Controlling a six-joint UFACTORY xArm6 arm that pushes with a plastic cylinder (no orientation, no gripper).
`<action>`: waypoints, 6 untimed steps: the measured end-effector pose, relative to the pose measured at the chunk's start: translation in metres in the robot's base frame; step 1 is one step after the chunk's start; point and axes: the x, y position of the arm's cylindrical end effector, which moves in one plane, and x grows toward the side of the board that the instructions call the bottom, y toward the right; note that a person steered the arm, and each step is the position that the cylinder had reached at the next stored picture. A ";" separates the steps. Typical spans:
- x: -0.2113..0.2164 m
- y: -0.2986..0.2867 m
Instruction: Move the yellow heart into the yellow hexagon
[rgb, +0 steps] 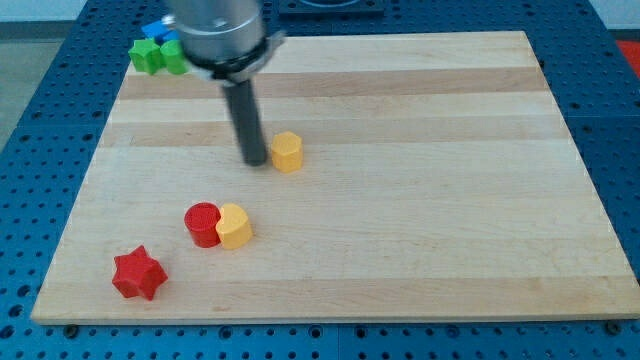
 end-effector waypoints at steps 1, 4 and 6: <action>-0.005 0.079; 0.112 0.072; 0.170 -0.050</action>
